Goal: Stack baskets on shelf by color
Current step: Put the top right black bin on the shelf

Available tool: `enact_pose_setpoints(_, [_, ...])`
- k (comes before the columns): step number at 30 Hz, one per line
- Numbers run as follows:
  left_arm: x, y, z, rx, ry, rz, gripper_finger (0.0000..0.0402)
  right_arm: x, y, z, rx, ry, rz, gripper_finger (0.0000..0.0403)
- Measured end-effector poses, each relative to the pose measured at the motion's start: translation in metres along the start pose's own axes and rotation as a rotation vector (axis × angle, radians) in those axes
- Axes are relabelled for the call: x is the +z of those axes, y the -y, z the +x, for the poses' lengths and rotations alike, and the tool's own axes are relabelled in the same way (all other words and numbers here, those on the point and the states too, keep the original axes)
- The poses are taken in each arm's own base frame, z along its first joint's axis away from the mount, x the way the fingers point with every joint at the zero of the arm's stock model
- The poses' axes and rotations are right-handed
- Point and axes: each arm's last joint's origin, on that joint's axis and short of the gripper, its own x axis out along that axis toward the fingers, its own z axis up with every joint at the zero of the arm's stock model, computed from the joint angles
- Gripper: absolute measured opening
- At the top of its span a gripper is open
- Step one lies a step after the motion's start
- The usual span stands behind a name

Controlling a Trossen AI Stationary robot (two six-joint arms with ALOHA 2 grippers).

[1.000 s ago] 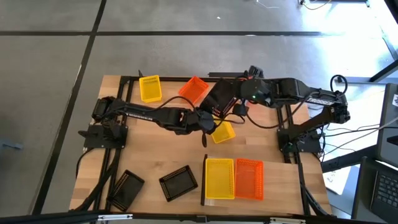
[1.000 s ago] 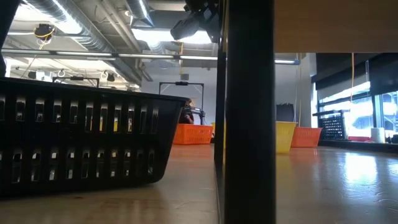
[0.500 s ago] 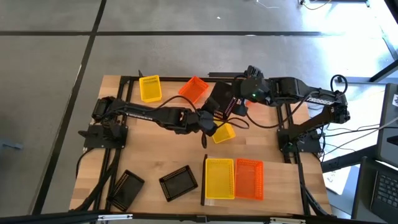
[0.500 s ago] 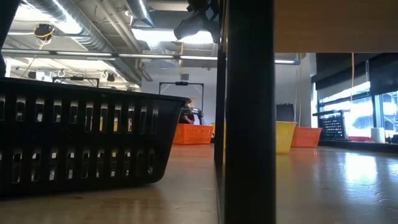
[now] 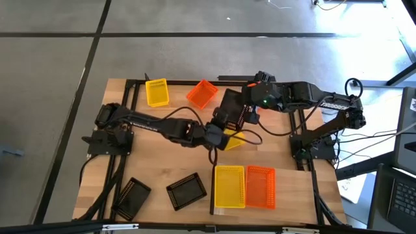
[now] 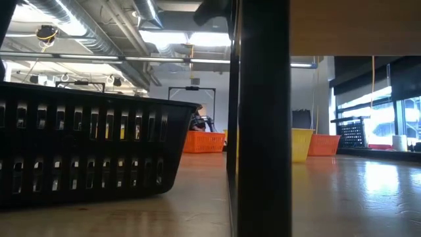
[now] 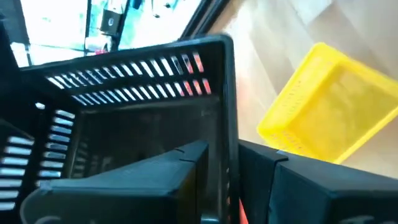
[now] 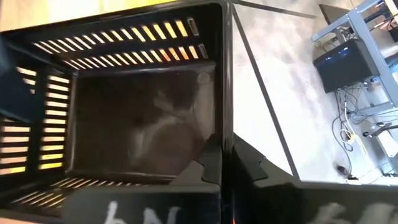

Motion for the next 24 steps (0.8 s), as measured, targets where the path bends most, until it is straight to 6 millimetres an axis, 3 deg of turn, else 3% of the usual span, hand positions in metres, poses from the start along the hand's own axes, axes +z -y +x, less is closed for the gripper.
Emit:
enact_pose_setpoints(18, [0.019,0.018,-0.024,-0.041,0.063,-0.349,0.0063,-0.001,0.001,0.0,-0.038,-0.011,0.01,0.0002])
enact_pose_setpoints(24, [0.023,0.022,-0.03,-0.051,0.079,-0.368,0.0063,-0.001,0.001,0.0,-0.039,-0.011,0.028,0.0002])
